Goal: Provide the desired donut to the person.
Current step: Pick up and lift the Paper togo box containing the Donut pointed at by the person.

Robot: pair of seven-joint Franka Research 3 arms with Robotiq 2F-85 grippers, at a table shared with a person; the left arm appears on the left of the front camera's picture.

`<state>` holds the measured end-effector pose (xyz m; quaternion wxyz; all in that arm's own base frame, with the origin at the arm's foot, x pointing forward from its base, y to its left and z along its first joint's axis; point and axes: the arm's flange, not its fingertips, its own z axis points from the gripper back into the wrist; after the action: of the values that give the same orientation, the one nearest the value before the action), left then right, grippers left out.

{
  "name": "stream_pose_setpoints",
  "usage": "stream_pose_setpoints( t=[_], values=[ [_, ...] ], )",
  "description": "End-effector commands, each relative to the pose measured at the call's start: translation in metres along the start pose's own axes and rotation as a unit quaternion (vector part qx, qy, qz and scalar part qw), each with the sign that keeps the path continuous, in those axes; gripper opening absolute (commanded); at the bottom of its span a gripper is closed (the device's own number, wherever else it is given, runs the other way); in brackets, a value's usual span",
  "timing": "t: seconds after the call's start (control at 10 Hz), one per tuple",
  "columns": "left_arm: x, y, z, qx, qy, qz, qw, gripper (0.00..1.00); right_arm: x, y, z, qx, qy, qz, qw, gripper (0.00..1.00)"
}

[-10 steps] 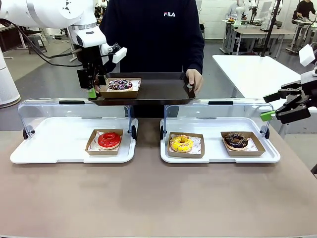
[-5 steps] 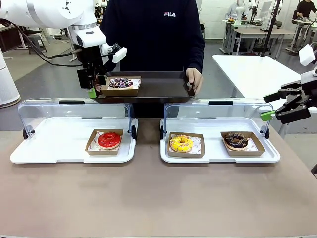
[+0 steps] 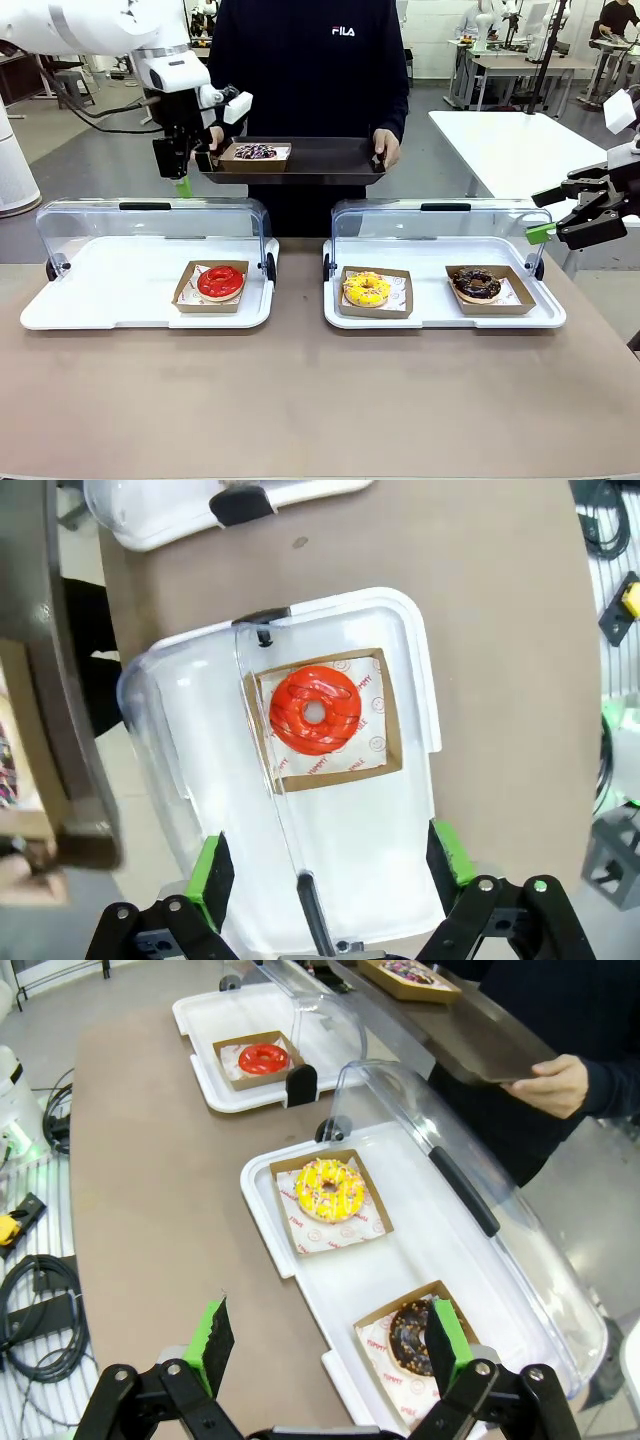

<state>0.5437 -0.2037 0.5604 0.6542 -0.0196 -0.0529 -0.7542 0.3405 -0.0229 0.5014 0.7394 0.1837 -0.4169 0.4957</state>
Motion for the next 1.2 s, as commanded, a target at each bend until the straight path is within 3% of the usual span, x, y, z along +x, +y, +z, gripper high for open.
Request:
stream_pose_setpoints(
  t=[0.0,0.6,1.0,1.1],
  values=[
    [-0.055,-0.029,0.022,-0.021,-0.099,0.05,0.994,1.0,-0.001,-0.003,-0.004,0.004,-0.018,0.004,1.0,1.0],
    [-0.15,-0.12,-0.007,0.02,-0.254,0.136,0.957,1.0,-0.001,-0.003,-0.004,0.004,-0.018,0.004,1.0,1.0],
    [-0.199,-0.17,-0.041,0.088,-0.379,0.135,0.911,1.0,-0.001,-0.003,-0.004,0.004,-0.018,0.004,1.0,1.0],
    [-0.208,-0.18,-0.046,0.106,-0.377,0.151,0.908,1.0,-0.001,-0.003,-0.004,0.004,-0.018,0.004,1.0,1.0]
  ],
)
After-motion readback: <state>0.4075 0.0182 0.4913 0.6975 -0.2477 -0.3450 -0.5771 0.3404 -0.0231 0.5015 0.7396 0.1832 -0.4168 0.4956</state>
